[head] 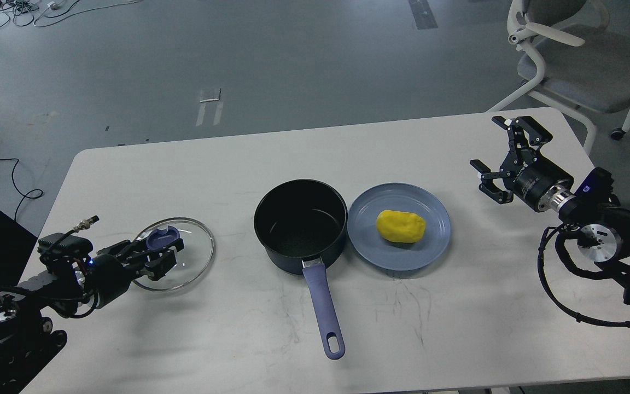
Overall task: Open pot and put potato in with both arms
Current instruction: 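Set the lid on the table beside the pan and raise left gripper, then reach the right gripper down to the yellow potato on the plate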
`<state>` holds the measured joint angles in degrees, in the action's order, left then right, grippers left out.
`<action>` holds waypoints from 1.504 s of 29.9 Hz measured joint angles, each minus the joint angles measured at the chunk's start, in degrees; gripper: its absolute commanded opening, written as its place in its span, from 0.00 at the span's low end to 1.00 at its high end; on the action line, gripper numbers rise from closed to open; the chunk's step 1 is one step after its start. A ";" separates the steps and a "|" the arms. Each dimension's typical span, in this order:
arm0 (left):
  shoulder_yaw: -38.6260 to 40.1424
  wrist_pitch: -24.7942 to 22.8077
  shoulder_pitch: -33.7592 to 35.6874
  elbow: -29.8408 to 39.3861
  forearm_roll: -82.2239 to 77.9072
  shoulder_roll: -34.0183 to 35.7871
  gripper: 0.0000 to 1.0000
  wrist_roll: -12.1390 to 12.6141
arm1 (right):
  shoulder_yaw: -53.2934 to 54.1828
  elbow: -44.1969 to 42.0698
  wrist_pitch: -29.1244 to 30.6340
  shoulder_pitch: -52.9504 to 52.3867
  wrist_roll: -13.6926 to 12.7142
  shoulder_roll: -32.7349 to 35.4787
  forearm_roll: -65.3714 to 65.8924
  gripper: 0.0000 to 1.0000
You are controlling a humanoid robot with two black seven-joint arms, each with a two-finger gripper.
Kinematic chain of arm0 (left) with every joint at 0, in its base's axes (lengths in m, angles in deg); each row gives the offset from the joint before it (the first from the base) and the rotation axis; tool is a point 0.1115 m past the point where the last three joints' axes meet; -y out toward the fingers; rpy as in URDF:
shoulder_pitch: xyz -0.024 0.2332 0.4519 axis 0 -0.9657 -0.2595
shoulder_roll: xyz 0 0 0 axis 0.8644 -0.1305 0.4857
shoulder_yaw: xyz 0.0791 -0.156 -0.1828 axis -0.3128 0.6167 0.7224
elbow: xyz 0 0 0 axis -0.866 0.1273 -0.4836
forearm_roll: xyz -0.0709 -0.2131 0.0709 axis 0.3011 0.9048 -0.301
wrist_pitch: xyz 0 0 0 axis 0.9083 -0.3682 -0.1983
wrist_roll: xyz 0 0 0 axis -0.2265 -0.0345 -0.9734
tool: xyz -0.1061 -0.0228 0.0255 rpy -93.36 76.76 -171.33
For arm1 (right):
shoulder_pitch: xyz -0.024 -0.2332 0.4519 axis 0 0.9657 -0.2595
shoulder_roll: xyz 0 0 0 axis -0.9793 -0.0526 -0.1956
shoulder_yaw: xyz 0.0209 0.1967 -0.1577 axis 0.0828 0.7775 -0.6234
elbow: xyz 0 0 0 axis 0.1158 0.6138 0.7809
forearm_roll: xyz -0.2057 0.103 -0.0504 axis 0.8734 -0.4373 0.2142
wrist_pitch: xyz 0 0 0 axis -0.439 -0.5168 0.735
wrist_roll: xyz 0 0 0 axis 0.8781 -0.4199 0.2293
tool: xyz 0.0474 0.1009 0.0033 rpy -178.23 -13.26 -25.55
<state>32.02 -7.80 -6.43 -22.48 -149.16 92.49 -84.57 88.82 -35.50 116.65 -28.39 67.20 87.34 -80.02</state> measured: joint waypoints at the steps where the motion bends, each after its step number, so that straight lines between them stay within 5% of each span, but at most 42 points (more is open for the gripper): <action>1: 0.00 0.09 -0.06 -0.12 0.00 -0.15 0.84 0.00 | 0.00 0.00 0.00 0.00 0.00 0.01 0.00 1.00; 7: -0.08 1.41 -0.11 -0.78 0.00 -0.73 0.97 0.00 | -0.01 0.00 0.00 0.29 0.00 0.08 0.00 1.00; 16: -0.09 0.69 1.27 2.88 9.29 2.18 0.98 0.00 | -0.01 -0.02 0.00 0.35 0.00 0.44 -0.02 1.00; 26: 0.09 -9.47 14.84 7.68 52.10 5.05 0.98 0.00 | 0.06 0.52 0.00 -0.92 0.00 0.55 0.11 1.00; 32: -0.02 -11.07 16.37 6.92 81.44 0.77 0.98 0.01 | 0.05 0.53 0.00 -0.76 0.00 0.60 0.14 1.00; 40: 1.37 -21.94 11.69 1.24 86.48 -4.60 0.98 0.01 | -0.54 0.91 0.00 -0.24 0.00 1.06 1.16 1.00; 45: 1.96 -23.91 11.38 0.38 86.72 -5.55 0.98 0.01 | -2.34 4.75 0.00 -2.48 0.00 5.09 8.60 1.00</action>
<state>33.98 -31.71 4.95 -22.10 -62.44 86.95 -84.56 86.48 -30.75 116.65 -30.87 67.20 92.42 -71.42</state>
